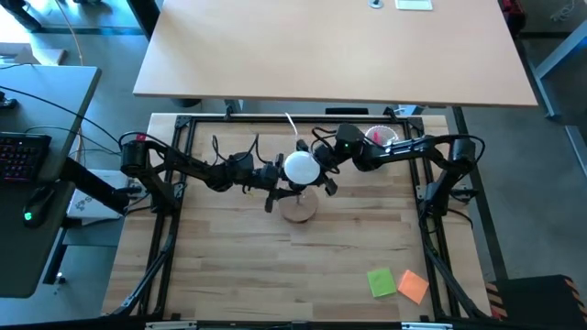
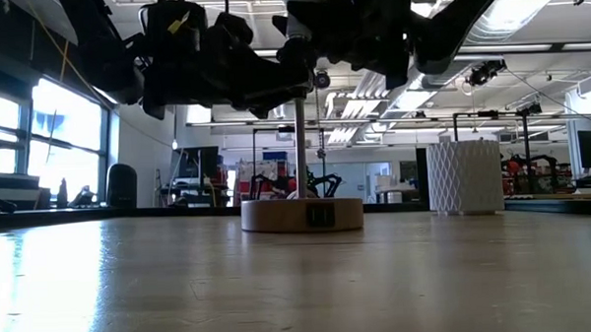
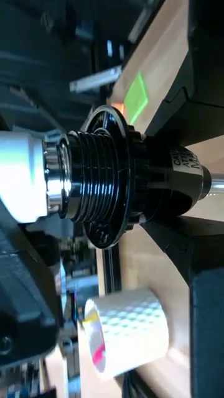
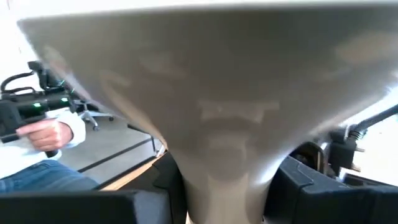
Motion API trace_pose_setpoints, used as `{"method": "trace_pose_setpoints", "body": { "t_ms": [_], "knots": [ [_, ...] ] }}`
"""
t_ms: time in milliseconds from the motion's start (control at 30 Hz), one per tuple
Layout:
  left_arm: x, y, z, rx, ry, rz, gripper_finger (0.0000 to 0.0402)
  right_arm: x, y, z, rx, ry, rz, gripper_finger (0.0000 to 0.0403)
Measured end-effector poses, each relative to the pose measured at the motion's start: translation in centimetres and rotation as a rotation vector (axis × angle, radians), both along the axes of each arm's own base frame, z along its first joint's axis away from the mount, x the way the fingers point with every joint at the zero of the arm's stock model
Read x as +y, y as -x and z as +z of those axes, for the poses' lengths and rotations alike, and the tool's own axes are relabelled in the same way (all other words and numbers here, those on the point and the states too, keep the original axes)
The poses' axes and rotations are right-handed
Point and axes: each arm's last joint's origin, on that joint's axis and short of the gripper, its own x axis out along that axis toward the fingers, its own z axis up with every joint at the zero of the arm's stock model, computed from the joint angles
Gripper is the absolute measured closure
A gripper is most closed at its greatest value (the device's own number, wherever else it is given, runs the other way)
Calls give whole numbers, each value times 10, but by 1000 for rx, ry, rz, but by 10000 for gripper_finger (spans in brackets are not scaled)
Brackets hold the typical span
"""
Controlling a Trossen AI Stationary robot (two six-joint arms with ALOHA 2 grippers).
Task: Screw lightbulb
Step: Insert the lightbulb into the lamp
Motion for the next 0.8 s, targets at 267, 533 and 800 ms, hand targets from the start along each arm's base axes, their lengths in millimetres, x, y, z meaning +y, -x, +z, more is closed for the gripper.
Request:
{"method": "trace_pose_setpoints", "body": {
  "t_ms": [267,533,800],
  "knots": [
    [-2,-3,2,21,20,-145,260,8,-10,-3,17,-36,104,269],
    [-2,-2,3,35,33,-151,260,7,-11,-2,42,-68,102,269],
    [-3,-1,4,89,70,-94,220,7,-11,2,108,-196,35,269]
  ]
}}
